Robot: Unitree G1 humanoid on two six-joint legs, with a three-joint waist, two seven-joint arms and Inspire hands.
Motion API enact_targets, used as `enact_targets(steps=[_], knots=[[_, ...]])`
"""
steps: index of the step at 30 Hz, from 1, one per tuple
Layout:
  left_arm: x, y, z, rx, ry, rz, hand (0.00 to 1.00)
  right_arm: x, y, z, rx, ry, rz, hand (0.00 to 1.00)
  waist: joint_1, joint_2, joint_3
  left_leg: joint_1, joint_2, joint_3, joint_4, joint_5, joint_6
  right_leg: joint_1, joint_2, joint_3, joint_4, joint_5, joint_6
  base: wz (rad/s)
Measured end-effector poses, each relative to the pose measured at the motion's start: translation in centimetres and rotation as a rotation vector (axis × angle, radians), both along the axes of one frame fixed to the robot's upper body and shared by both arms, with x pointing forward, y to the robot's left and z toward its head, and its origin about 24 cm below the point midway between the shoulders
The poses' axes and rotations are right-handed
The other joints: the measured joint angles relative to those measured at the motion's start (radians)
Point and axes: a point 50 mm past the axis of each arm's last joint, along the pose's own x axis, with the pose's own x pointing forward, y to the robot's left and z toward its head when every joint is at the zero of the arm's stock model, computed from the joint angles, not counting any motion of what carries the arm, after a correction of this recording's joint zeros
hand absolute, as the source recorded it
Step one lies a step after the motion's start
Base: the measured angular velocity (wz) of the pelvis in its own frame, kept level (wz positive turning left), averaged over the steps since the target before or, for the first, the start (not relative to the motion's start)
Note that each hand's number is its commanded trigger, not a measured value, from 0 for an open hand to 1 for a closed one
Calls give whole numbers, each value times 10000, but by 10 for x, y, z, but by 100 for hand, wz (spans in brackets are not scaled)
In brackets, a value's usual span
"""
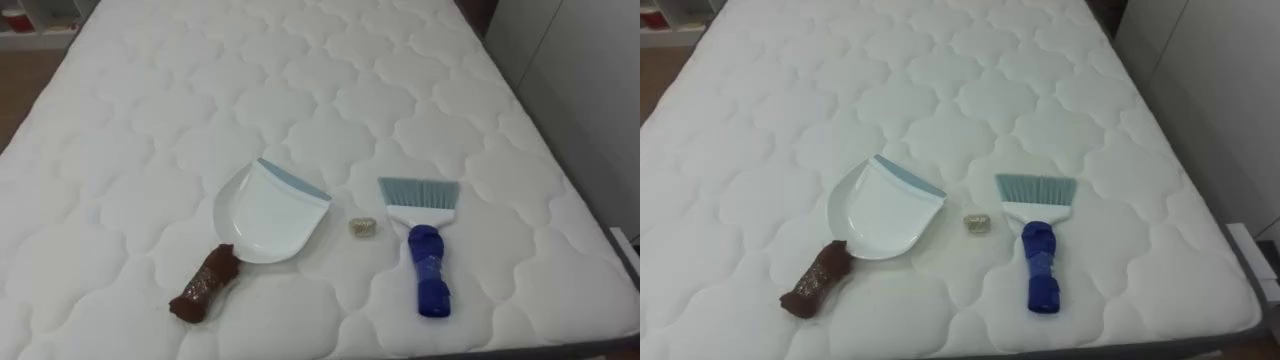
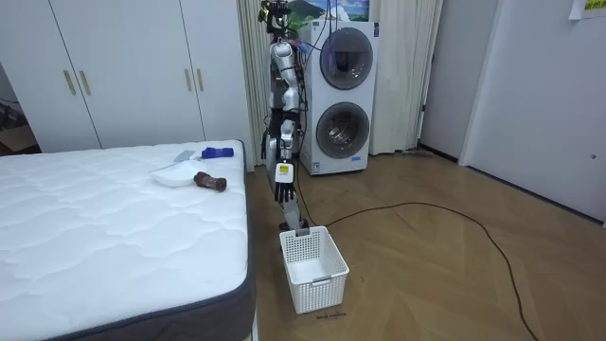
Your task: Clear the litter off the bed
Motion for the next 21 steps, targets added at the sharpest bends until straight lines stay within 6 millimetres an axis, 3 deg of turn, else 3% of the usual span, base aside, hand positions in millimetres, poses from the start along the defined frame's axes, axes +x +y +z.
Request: enact_targets(steps=[15,21], knots=[[2,1,1,188,-195,46,0,1,1,0,-167,-157,127,0,41,-104,-1,-13,-28,-72,-88,0,0,100,-15,-180,-170,12,19,3],[19,10,6,1089,-1519,393,0,3,1,1,-159,-557,-41,0,83,-108,16,-43,-27,-141,-77,0,0,108,-21,-283,-159,13,19,5]])
